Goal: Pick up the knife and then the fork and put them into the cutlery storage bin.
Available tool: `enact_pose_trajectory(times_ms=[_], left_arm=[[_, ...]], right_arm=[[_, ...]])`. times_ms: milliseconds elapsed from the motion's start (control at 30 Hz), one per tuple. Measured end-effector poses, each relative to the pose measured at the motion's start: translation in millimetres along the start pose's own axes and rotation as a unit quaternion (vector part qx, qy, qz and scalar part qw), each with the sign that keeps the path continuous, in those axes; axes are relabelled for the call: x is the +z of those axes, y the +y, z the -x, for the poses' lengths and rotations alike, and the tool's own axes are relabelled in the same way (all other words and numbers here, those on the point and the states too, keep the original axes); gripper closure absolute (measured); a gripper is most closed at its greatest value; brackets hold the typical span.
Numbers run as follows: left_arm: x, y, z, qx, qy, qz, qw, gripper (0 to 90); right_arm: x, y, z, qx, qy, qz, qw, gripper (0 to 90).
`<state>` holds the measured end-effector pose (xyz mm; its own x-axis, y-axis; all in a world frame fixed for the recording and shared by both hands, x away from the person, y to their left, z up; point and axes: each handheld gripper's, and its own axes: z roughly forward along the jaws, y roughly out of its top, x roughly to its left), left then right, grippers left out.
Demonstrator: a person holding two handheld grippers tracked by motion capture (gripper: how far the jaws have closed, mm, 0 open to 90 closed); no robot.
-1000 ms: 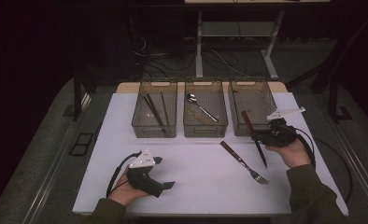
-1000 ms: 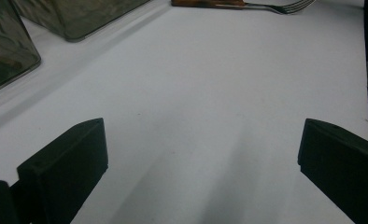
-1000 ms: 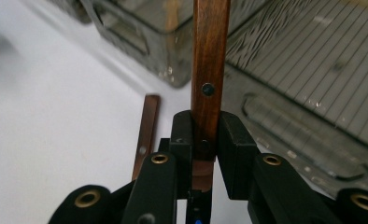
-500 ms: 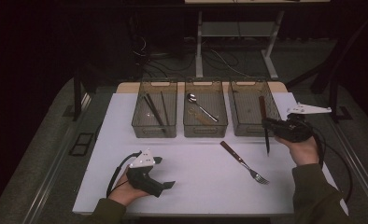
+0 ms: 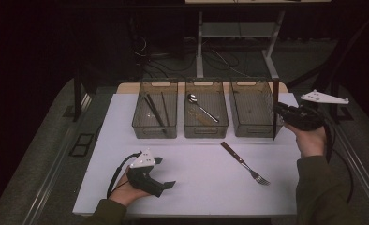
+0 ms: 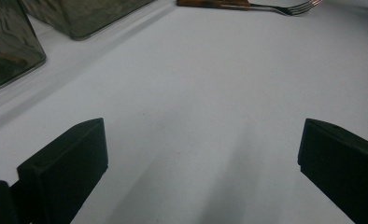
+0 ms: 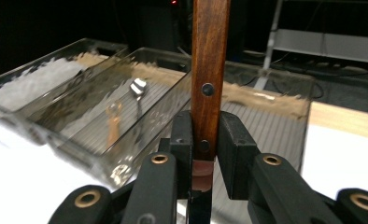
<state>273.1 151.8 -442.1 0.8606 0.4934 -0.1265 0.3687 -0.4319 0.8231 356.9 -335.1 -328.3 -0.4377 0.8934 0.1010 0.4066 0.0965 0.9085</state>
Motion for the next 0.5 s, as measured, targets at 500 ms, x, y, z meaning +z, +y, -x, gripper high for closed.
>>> enact_pose_trajectory(times_ms=[500], left_arm=[[0.0, 0.4, 1.7, 0.001, -0.004, 0.003, 1.0, 0.6]], right_arm=[[32.4, 36.0, 17.1, 0.005, -0.067, 0.003, 0.9978, 76.5]])
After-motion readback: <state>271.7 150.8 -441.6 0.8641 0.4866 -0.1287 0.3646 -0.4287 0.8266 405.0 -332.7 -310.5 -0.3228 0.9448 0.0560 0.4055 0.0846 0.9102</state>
